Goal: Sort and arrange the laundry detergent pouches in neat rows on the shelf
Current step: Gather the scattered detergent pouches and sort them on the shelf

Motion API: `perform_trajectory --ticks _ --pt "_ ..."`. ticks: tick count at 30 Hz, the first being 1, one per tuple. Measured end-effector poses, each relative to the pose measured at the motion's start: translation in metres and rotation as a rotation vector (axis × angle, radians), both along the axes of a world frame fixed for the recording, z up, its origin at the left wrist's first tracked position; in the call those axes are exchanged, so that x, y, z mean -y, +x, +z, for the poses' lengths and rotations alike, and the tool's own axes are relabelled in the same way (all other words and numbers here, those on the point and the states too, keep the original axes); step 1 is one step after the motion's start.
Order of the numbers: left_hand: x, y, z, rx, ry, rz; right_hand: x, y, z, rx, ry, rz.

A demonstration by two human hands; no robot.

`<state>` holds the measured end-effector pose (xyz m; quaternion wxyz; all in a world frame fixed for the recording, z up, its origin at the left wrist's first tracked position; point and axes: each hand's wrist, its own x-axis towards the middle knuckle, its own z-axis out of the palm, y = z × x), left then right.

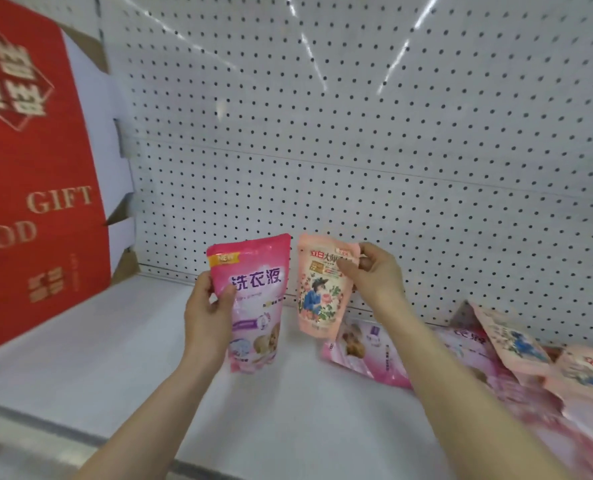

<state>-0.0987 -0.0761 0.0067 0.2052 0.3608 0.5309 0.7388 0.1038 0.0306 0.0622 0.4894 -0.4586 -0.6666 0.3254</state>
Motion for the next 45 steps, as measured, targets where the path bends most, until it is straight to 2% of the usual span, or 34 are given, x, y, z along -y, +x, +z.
perform_trajectory --ticks 6,12,15,19,21,24,27,32,37,39,43,45 --pt "0.006 -0.008 -0.002 -0.121 -0.055 -0.053 0.001 -0.023 -0.039 0.146 0.031 -0.041" --pt "0.015 -0.015 -0.008 -0.253 -0.087 -0.057 0.009 -0.021 -0.041 0.217 0.027 -0.048" --pt "0.029 -0.007 -0.015 -0.375 -0.094 0.003 0.023 -0.01 -0.038 0.227 0.004 -0.067" --pt "0.067 0.023 -0.029 -0.662 0.035 0.174 0.047 0.027 -0.044 0.201 0.046 -0.128" --pt "0.073 0.039 -0.035 -0.811 0.077 0.086 0.061 0.051 -0.049 0.231 0.08 -0.176" --pt "0.056 0.063 -0.038 -1.03 0.065 -0.162 0.079 0.091 -0.054 0.287 0.15 -0.289" --pt "0.02 0.092 -0.036 -1.165 0.01 -0.351 0.09 0.137 -0.053 0.452 0.178 -0.466" --pt "-0.047 0.136 -0.03 -1.412 -0.143 -0.389 0.083 0.204 -0.045 0.772 0.119 -0.606" --pt "-0.09 0.155 -0.03 -1.766 -0.498 -0.343 0.054 0.235 -0.035 0.887 0.028 -0.502" --pt "-0.094 0.158 -0.039 -1.805 -0.572 -0.329 0.032 0.244 -0.028 0.977 -0.081 -0.412" --pt "-0.07 0.164 -0.044 -1.76 -0.613 -0.233 -0.001 0.244 -0.017 1.202 -0.305 -0.123" --pt "-0.045 0.168 -0.04 -1.767 -0.686 -0.167 -0.005 0.237 -0.013 1.235 -0.315 -0.001"
